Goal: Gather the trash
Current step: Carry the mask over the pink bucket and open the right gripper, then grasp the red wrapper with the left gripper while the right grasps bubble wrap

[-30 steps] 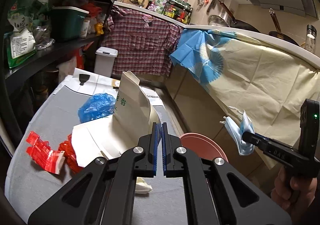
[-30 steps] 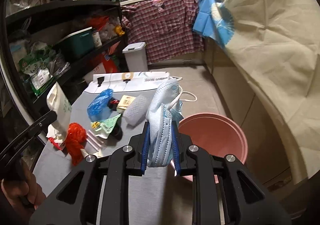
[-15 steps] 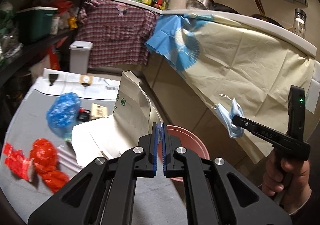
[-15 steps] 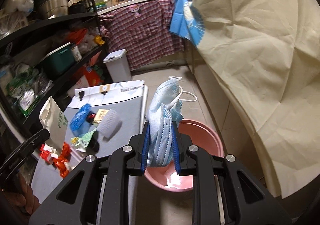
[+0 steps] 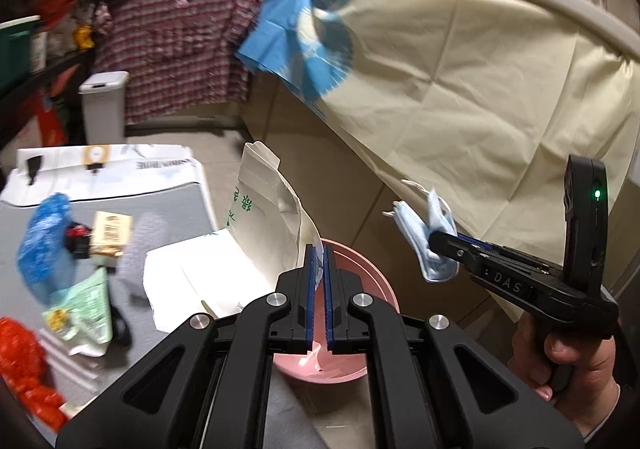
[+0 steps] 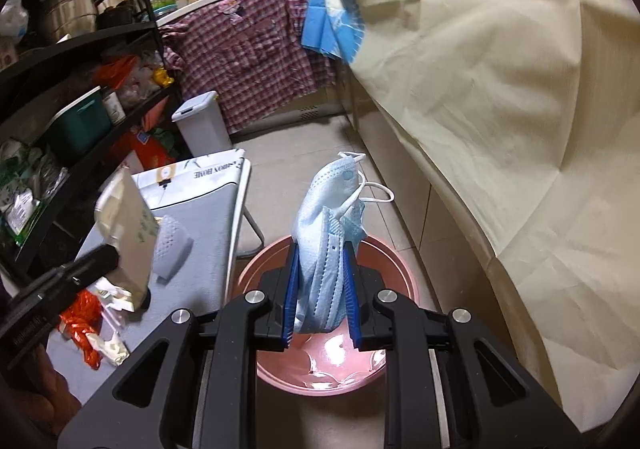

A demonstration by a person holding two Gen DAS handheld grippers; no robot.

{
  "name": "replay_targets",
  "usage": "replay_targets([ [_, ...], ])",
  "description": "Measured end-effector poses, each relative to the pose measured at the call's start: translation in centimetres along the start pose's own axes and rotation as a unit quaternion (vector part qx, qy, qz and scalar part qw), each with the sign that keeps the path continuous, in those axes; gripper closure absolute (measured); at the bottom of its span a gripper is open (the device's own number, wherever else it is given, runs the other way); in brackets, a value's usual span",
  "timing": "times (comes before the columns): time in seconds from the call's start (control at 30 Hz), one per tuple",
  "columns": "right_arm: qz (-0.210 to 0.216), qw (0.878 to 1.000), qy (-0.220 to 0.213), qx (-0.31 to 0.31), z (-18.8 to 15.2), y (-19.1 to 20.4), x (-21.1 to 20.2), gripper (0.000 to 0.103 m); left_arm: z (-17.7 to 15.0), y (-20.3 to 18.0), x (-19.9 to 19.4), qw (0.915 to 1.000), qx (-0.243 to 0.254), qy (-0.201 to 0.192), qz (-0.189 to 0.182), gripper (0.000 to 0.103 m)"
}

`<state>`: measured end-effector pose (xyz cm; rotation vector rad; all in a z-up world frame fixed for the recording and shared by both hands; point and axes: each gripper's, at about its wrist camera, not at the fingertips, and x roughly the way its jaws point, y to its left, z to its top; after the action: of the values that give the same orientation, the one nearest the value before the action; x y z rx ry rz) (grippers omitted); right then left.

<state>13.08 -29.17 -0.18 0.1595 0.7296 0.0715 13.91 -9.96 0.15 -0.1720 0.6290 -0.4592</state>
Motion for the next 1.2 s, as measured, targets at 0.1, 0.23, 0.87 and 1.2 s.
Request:
replay_targets([
  [0.1, -0.001, 1.000, 0.009, 0.008, 0.1, -0.6, 1.3, 0.082, 0.0, -0.7, 2.2, 0.9997, 0.012, 0.015, -0.015, 0.099],
  [0.23, -0.002, 1.000, 0.020, 0.009, 0.2, -0.8, 2.7, 0.082, -0.3, -1.3, 4.8, 0.9988, 0.025, 0.033, -0.027, 0.099],
  [0.87, -0.048, 0.998, 0.031, 0.008, 0.5, -1.0, 6.3, 0.052, -1.7, 0.1, 10.5, 0.9944, 0.033, 0.091, -0.043, 0.099],
  [1.2, -0.051, 0.999, 0.017, 0.004, 0.5, -1.0, 5.7, 0.051, -1.1, 2.2, 6.2, 0.9975, 0.014, 0.066, -0.021, 0.080],
])
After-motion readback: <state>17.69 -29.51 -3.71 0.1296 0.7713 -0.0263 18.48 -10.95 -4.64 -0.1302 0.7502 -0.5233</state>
